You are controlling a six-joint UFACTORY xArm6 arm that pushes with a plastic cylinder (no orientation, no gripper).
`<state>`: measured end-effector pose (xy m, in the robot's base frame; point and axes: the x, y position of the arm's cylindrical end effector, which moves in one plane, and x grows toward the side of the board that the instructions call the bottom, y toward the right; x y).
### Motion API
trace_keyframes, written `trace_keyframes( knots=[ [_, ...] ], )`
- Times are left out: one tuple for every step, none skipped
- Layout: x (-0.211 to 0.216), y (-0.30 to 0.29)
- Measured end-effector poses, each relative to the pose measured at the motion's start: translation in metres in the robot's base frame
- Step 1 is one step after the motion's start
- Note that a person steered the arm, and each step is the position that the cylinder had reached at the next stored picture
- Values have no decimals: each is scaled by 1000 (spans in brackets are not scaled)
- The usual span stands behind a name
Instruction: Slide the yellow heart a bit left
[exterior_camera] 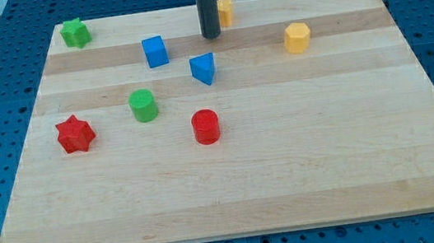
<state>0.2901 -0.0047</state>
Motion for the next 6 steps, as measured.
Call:
trace_keyframes(
  knots=[
    [17,35],
    [-8,66],
    [-48,71],
    [-73,57],
    [-79,31],
    [-76,26]
  ],
)
